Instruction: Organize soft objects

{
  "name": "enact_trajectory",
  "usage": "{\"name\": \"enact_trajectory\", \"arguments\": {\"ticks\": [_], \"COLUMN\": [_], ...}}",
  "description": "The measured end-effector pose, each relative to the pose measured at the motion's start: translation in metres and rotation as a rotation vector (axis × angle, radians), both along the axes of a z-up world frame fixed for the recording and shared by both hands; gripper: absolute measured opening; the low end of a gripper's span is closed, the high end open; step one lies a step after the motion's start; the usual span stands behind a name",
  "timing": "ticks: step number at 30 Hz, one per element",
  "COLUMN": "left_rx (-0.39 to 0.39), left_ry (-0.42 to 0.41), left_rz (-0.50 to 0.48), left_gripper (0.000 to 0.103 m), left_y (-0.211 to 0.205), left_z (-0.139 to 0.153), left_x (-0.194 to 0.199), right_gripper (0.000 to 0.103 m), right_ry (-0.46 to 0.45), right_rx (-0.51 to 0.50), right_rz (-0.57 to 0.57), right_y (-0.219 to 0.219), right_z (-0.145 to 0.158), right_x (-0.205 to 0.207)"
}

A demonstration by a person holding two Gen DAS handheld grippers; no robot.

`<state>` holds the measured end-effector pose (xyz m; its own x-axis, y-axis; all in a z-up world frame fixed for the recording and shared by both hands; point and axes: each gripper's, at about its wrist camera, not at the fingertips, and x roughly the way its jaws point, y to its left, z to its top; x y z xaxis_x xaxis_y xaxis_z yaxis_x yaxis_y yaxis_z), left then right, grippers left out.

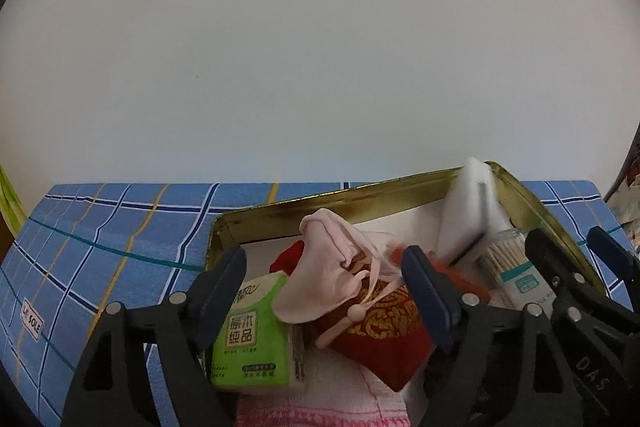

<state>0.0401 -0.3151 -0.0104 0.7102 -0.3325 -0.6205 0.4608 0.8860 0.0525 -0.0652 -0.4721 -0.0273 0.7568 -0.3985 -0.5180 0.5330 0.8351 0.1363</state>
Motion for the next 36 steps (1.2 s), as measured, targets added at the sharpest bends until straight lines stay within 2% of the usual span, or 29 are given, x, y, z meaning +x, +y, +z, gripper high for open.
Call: {"name": "enact_trajectory", "arguments": {"ticks": [5, 19, 23, 36], "left_rx": [-0.005, -0.125, -0.154, -0.139], "left_ry": [-0.061, -0.150, -0.166, -0.242], "left_rz": [0.006, 0.009, 0.004, 0.014], "left_gripper": [0.082, 0.082, 0.082, 0.083], "left_y": [0.004, 0.052, 0.062, 0.087], "left_z": [0.004, 0.002, 0.007, 0.002], "left_x": [-0.012, -0.039, -0.051, -0.085], "right_gripper": [0.101, 0.102, 0.102, 0.103], "right_ry": [-0.053, -0.126, -0.184, -0.253], "right_rx": [0.005, -0.139, -0.175, -0.249], "right_rz": [-0.053, -0.113, -0.143, -0.195], "right_y": [0.003, 0.040, 0.052, 0.082], "right_z": [0.004, 0.017, 0.023, 0.031], "right_x": [-0.015, -0.046, -0.066, -0.105]}}
